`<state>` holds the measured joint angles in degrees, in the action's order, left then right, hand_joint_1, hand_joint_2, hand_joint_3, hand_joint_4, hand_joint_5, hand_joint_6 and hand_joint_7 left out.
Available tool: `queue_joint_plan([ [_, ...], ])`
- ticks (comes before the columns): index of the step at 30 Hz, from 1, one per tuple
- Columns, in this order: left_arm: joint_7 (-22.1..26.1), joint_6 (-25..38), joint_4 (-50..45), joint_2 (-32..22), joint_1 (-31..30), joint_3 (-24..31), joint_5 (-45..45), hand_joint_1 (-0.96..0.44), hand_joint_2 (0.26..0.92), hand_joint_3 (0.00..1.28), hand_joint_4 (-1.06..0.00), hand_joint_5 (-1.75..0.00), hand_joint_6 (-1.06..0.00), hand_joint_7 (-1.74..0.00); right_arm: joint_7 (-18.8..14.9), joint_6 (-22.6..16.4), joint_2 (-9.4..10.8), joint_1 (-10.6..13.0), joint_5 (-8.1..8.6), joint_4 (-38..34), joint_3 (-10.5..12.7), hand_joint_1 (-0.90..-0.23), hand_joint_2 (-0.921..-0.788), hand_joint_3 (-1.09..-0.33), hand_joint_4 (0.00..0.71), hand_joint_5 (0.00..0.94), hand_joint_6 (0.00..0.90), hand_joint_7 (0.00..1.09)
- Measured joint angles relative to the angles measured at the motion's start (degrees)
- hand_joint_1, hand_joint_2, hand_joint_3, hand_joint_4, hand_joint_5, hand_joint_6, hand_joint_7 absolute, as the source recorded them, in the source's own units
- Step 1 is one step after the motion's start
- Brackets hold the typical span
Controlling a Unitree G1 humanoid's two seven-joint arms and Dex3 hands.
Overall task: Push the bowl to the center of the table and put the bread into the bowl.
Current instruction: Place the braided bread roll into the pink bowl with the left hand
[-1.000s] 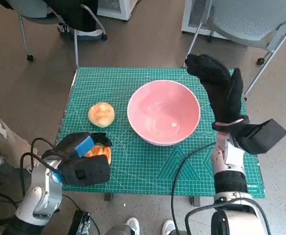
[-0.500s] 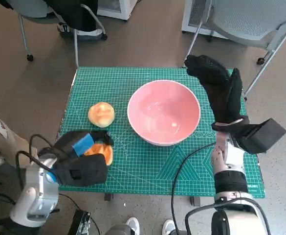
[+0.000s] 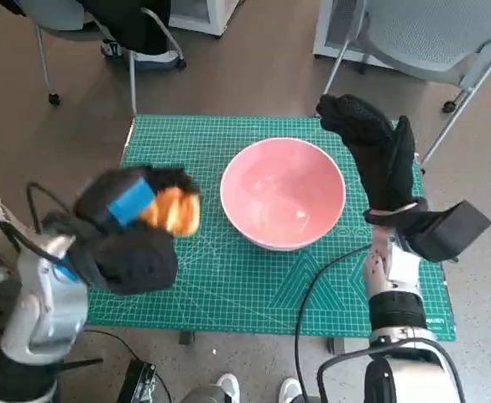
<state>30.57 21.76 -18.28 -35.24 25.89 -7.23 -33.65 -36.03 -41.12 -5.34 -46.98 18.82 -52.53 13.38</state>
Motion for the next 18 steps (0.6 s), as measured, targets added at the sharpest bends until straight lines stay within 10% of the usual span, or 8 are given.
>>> queue_joint_plan([
  [18, -0.8, -0.5, 3.8, 4.7, 16.6, -4.6, -2.3, 0.0, 0.898, 0.06, -0.74, -1.2, -0.7, -1.0, -0.3, 0.0, -0.5, 0.2, 0.21, 0.3, 0.2, -0.647, -0.921, -0.81, 0.193, 0.0, 0.137, 0.34],
])
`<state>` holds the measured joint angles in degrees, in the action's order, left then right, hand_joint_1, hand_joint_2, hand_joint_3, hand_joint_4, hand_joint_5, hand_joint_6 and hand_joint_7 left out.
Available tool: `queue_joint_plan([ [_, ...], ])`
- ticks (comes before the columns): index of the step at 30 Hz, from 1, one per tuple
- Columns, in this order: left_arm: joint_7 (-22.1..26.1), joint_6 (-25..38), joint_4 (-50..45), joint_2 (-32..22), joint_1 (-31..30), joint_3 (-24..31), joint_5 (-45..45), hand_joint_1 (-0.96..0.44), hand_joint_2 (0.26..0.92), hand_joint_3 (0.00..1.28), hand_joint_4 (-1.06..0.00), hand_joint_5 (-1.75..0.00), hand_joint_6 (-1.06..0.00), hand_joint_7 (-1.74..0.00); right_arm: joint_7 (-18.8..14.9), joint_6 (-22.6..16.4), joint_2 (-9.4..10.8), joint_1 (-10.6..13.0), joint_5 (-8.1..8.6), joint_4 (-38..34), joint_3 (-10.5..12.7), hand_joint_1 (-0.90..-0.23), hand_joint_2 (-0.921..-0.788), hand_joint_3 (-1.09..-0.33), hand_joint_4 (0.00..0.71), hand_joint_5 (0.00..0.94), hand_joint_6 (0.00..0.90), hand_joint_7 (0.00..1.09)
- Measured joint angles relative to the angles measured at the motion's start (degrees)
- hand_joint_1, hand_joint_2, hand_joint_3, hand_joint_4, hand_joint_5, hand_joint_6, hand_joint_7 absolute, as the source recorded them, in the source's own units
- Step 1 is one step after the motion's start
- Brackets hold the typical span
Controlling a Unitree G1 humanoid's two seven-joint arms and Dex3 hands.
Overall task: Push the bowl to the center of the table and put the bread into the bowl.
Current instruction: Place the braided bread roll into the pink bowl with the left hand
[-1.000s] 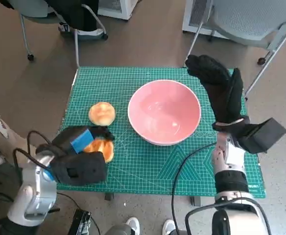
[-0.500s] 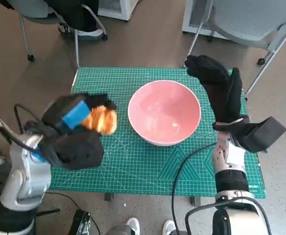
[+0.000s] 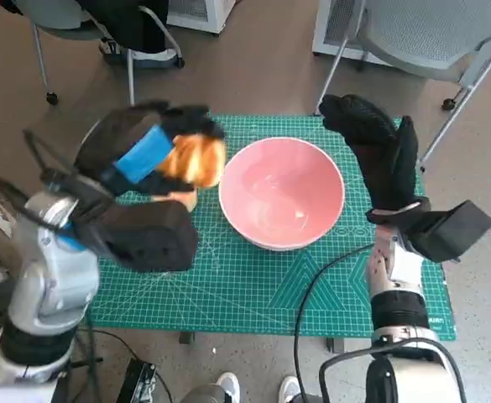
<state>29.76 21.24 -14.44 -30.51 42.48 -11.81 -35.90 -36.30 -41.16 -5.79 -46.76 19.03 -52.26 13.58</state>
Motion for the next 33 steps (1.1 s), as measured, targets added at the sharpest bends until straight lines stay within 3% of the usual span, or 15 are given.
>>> queue_joint_plan([
  [10, 1.2, -3.0, 13.2, 5.3, 10.3, -6.9, 0.0, 0.0, 0.915, 0.05, -0.73, -1.19, -0.65, -1.08, 0.0, 0.0, 0.2, 1.2, 0.32, 1.0, 0.1, -0.67, -0.921, -0.79, 0.191, 0.0, 0.146, 0.36],
  [22, 0.8, -11.5, 32.5, 11.5, 20.5, -11.2, 0.8, 0.0, 0.908, 0.05, -0.72, -1.2, -0.69, -1.05, 0.6, 0.3, 0.1, 3.4, 0.95, 3.5, 0.2, -0.67, -0.921, -0.772, 0.198, 0.004, 0.143, 0.39],
  [29, -0.5, -14.6, 43.2, 14.7, 24.7, -12.9, 0.6, 0.0, 0.918, 0.09, -0.62, -1.1, -0.67, -1.26, 2.1, 0.4, 0.0, 5.0, 0.86, 5.7, 0.1, -0.659, -0.921, -0.773, 0.199, 0.004, 0.125, 0.4],
  [33, -0.8, -14.8, 46.7, 15.8, 25.5, -13.0, 0.6, 0.0, 0.92, 0.09, -0.62, -1.15, -0.66, -1.23, 3.0, 0.4, 0.0, 5.6, 0.77, 6.4, 0.0, -0.656, -0.921, -0.775, 0.199, 0.004, 0.119, 0.4],
])
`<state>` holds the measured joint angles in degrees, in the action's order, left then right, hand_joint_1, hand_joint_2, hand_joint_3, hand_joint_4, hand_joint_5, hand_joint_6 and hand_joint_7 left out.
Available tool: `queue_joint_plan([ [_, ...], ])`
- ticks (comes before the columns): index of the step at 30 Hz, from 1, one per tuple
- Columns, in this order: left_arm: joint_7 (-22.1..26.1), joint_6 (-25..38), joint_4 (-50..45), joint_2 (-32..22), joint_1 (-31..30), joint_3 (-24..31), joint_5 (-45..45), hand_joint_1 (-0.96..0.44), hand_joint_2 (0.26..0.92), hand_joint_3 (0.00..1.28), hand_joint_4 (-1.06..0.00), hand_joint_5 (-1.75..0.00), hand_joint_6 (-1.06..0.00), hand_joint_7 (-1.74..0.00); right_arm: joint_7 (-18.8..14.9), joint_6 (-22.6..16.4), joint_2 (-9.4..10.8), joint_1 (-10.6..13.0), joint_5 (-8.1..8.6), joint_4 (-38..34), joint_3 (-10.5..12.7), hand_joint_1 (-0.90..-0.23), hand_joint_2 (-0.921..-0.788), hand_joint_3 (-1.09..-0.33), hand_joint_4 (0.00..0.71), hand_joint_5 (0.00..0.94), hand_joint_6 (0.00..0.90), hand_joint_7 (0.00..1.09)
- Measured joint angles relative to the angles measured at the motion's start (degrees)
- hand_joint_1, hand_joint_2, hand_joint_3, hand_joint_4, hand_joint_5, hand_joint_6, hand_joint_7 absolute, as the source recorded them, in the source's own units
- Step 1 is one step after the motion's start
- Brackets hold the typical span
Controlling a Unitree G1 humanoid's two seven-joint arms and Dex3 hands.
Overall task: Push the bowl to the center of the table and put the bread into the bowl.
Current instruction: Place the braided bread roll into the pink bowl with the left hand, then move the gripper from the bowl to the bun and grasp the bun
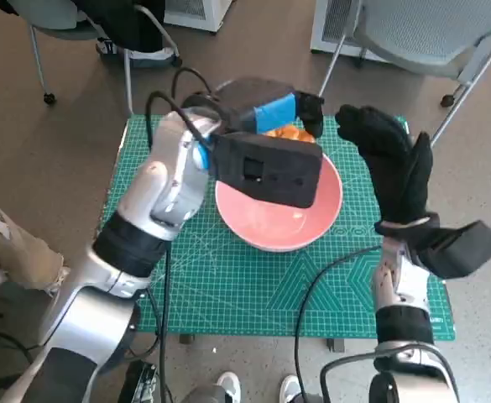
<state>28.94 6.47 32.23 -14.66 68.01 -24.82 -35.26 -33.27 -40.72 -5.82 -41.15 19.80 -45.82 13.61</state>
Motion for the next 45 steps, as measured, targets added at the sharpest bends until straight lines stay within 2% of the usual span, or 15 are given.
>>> queue_joint_plan([
  [5, -0.4, 0.5, 1.9, 0.8, 0.0, 0.0, -0.1, 0.0, 0.92, 0.09, -0.61, -1.21, -0.65, -1.18, 1.1, 0.0, -0.2, 0.5, -0.23, 0.6, -0.1, -0.662, -0.921, -0.777, 0.2, 0.004, 0.115, 0.4],
  [8, -1.2, 0.7, 2.6, 1.1, 0.0, 0.0, -0.1, 0.0, 0.92, 0.11, -0.62, -1.29, -0.61, -1.12, 1.7, 0.0, -0.3, 0.7, -0.8, 0.9, -0.2, -0.666, -0.921, -0.777, 0.2, 0.003, 0.113, 0.41],
  [10, -1.7, 0.8, 2.8, 1.4, 0.0, 0.1, 0.0, 0.0, 0.921, 0.16, -0.55, -1.32, -0.55, -1.24, 2.0, 0.0, -0.3, 0.8, -1.14, 1.0, -0.3, -0.668, -0.921, -0.777, 0.2, 0.003, 0.112, 0.41],
  [11, -1.8, 0.8, 2.8, 1.4, 0.0, 0.1, 0.1, 0.0, 0.921, 0.16, -0.55, -1.32, -0.55, -1.24, 2.2, 0.0, -0.3, 0.8, -1.24, 1.1, -0.4, -0.668, -0.921, -0.777, 0.2, 0.003, 0.112, 0.41],
  [12, -1.8, 0.9, 2.8, 1.5, 0.0, 0.1, 0.1, 0.13, 0.919, 0.16, -0.57, -1.33, -0.46, -0.99, 2.3, 0.0, -0.3, 0.9, -1.36, 1.2, -0.4, -0.668, -0.921, -0.777, 0.2, 0.003, 0.112, 0.41],
  [13, -1.8, 1.0, 2.8, 1.5, 0.0, 0.2, 0.2, 0.13, 0.903, 0.14, -0.53, -1.2, -0.41, -0.75, 2.4, 0.0, -0.3, 0.9, -1.54, 1.3, -0.4, -0.668, -0.921, -0.777, 0.2, 0.003, 0.111, 0.41],
  [14, -1.5, 1.1, 2.9, 1.5, 0.0, 0.1, 0.3, 0.05, 0.883, 0.12, -0.5, -0.94, -0.38, -0.55, 2.5, 0.0, -0.3, 0.9, -1.6, 1.4, -0.5, -0.668, -0.921, -0.777, 0.2, 0.003, 0.11, 0.41],
  [15, -1.0, 1.3, 3.0, 1.5, 0.1, 0.1, 0.4, 0.0, 0.875, 0.11, -0.45, -0.79, -0.37, -0.46, 2.5, 0.0, -0.3, 1.0, -1.66, 1.5, -0.5, -0.668, -0.921, -0.778, 0.2, 0.003, 0.11, 0.42],
  [17, 0.3, 1.7, 3.1, 1.5, 0.1, 0.1, 0.7, -0.14, 0.861, 0.06, -0.33, -0.34, -0.33, -0.22, 2.7, 0.0, -0.3, 1.0, -1.66, 1.8, -0.5, -0.668, -0.921, -0.778, 0.2, 0.003, 0.108, 0.42],
  [18, 1.1, 1.8, 3.2, 1.4, 0.1, 0.1, 1.1, -0.19, 0.858, 0.05, -0.28, -0.22, -0.31, -0.15, 2.7, 0.0, -0.3, 1.0, -1.65, 1.9, -0.5, -0.668, -0.921, -0.778, 0.2, 0.003, 0.108, 0.42],
  [20, 2.7, 1.9, 3.4, 1.3, 0.1, 0.1, 1.6, -0.25, 0.855, 0.04, -0.22, -0.11, -0.3, -0.09, 2.7, 0.1, -0.3, 1.0, -1.63, 2.0, -0.5, -0.668, -0.921, -0.779, 0.199, 0.002, 0.107, 0.42],
  [24, 5.3, 1.9, 3.8, 1.1, 0.1, 0.1, 2.0, -0.31, 0.855, 0.03, -0.14, -0.02, -0.27, -0.03, 2.7, 0.3, -0.3, 1.0, -1.55, 2.1, -0.5, -0.668, -0.921, -0.779, 0.199, 0.002, 0.104, 0.42],
  [28, 6.7, 1.9, 4.2, 0.9, 0.1, 0.1, 2.2, -0.34, 0.856, 0.02, -0.11, -0.01, -0.25, -0.01, 2.7, 0.6, -0.2, 1.0, -1.51, 2.1, -0.4, -0.669, -0.921, -0.778, 0.199, 0.002, 0.103, 0.43],
  [41, 6.4, 1.9, 3.8, 0.2, 0.0, 0.6, 2.4, -0.38, 0.857, 0.01, -0.05, 0.0, -0.21, 0.0, 2.7, 0.6, 0.5, 1.0, -1.47, 2.0, -0.4, -0.669, -0.921, -0.778, 0.199, 0.001, 0.097, 0.44],
  [45, 5.9, 2.1, 1.0, -1.1, -1.0, 1.0, 2.3, -0.4, 0.858, 0.01, -0.03, 0.0, -0.21, 0.0, 2.7, 0.6, 0.8, 1.0, -1.48, 1.9, -0.4, -0.669, -0.921, -0.777, 0.199, 0.001, 0.096, 0.44],
])
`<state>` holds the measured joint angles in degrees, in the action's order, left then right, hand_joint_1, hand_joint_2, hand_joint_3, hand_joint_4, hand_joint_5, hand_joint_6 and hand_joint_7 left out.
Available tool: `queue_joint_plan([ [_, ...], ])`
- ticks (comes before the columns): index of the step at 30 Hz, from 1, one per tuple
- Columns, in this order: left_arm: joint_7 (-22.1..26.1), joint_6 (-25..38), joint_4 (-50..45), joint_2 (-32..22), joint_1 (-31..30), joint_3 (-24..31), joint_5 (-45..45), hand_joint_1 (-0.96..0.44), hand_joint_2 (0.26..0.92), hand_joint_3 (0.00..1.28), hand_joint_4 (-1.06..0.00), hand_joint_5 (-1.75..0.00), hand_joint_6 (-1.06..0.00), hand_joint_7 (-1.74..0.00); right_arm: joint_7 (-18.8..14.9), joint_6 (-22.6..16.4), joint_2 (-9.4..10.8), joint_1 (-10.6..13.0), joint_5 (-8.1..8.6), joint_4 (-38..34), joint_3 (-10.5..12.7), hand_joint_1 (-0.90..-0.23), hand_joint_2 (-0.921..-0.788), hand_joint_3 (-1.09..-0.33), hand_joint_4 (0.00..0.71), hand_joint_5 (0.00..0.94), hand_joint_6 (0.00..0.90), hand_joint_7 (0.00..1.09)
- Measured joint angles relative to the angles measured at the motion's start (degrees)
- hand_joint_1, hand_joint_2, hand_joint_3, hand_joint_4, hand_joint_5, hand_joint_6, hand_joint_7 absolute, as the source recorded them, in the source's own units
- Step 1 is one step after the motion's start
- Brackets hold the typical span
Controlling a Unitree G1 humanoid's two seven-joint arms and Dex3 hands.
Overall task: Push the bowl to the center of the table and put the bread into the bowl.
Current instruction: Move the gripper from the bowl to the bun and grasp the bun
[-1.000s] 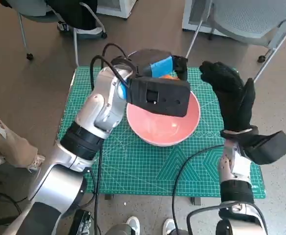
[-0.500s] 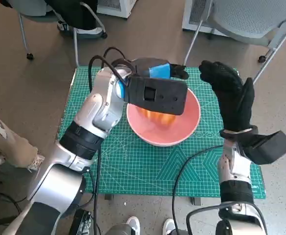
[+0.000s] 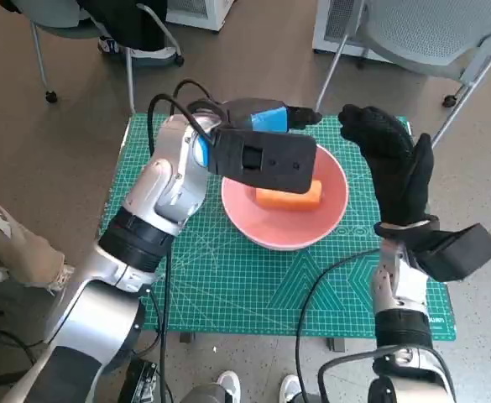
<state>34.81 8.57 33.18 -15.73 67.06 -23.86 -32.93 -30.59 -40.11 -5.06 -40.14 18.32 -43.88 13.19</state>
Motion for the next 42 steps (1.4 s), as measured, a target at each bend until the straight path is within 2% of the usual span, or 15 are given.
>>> queue_joint_plan([
  [6, -1.4, 1.8, -9.6, -3.3, -3.9, 1.4, -1.0, -0.46, 0.86, 0.01, -0.01, 0.0, -0.2, 0.0, 0.0, 0.0, 0.1, 0.1, -0.04, 0.2, -0.2, -0.663, -0.921, -0.78, 0.199, 0.001, 0.092, 0.44],
  [11, -2.4, 4.2, -20.5, -7.6, -9.4, 4.1, -2.9, -0.5, 0.826, 0.0, 0.0, 0.0, -0.2, 0.0, 0.0, 0.0, 0.2, 0.1, -0.03, 0.8, -0.2, -0.663, -0.921, -0.784, 0.199, 0.001, 0.088, 0.45],
  [19, -3.1, 5.5, -37.8, -15.6, -21.7, 12.5, -3.1, -0.48, 0.773, 0.0, 0.0, 0.0, -0.21, -0.01, 0.0, 0.1, 0.2, 0.5, 0.03, 2.6, -0.5, -0.664, -0.921, -0.785, 0.198, 0.0, 0.085, 0.45],
  [23, -5.0, 4.5, -44.3, -19.0, -28.6, 17.4, -2.8, -0.45, 0.743, 0.0, 0.0, 0.0, -0.2, 0.0, -0.3, 0.6, 0.2, 0.8, 0.56, 3.0, -0.6, -0.666, -0.921, -0.786, 0.197, 0.0, 0.082, 0.45],
  [28, -8.0, 3.0, -48.4, -21.3, -35.8, 20.8, -3.3, -0.44, 0.718, 0.0, 0.0, 0.0, -0.19, 0.0, -1.0, 1.2, 0.1, 0.8, 1.32, 3.2, -0.6, -0.668, -0.921, -0.785, 0.197, 0.0, 0.08, 0.46],
  [32, -8.1, 3.0, -50.8, -22.4, -39.8, 21.4, -4.0, -0.43, 0.702, 0.0, 0.0, 0.0, -0.19, 0.0, -1.6, 1.3, 0.1, 0.7, 1.64, 3.1, -0.7, -0.669, -0.921, -0.786, 0.197, 0.0, 0.079, 0.46],
  [42, -4.7, 5.5, -53.1, -22.6, -40.8, 20.9, -4.6, -0.41, 0.68, 0.0, 0.0, 0.0, -0.19, 0.0, -3.2, 1.7, 0.1, -0.4, 1.84, 0.8, -0.7, -0.668, -0.921, -0.785, 0.198, 0.001, 0.082, 0.47],
])
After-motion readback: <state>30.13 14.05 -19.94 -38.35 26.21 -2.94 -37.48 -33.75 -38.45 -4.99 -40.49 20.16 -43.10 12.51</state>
